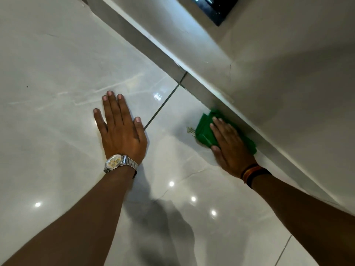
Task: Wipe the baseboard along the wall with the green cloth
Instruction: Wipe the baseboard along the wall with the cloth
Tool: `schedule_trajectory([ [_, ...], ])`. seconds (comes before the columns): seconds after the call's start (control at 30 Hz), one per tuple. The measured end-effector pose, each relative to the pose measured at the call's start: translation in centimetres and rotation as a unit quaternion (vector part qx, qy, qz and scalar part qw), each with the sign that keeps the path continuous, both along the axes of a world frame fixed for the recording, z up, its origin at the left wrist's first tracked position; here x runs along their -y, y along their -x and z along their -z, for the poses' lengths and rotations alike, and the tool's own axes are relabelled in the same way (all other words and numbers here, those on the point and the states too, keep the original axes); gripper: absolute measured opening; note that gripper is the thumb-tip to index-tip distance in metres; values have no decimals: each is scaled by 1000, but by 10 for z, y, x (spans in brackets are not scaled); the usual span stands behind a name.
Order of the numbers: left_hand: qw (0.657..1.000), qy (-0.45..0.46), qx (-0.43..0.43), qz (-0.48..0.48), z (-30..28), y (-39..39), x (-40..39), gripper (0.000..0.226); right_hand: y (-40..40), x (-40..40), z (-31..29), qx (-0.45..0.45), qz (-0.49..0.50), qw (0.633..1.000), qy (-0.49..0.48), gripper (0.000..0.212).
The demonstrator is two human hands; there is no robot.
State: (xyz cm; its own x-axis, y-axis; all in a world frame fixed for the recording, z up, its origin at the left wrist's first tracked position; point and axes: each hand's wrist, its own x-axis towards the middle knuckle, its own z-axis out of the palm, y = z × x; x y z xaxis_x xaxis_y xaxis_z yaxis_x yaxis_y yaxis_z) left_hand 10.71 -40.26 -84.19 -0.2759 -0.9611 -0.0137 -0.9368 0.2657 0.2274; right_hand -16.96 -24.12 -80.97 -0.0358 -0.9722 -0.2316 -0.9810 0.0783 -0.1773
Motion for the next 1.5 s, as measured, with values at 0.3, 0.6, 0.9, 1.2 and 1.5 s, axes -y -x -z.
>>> schedule_trajectory([
  [0.3,1000,9,-7,5,4,-2,1,71,-6,46,14,16,-50,998,41,61],
  [0.6,1000,7,-6,-3,5,1,1,72,-5,21,6,11,-24,999,26,63],
  [0.9,999,1,-29,15,3,-60,71,73,-80,159,2,42,-28,997,66,62],
  [1.2,998,31,-42,37,11,-70,83,71,-171,328,-4,78,-28,995,51,63],
  [1.5,998,18,-48,39,11,-72,84,71,-143,274,-6,53,-32,998,30,61],
])
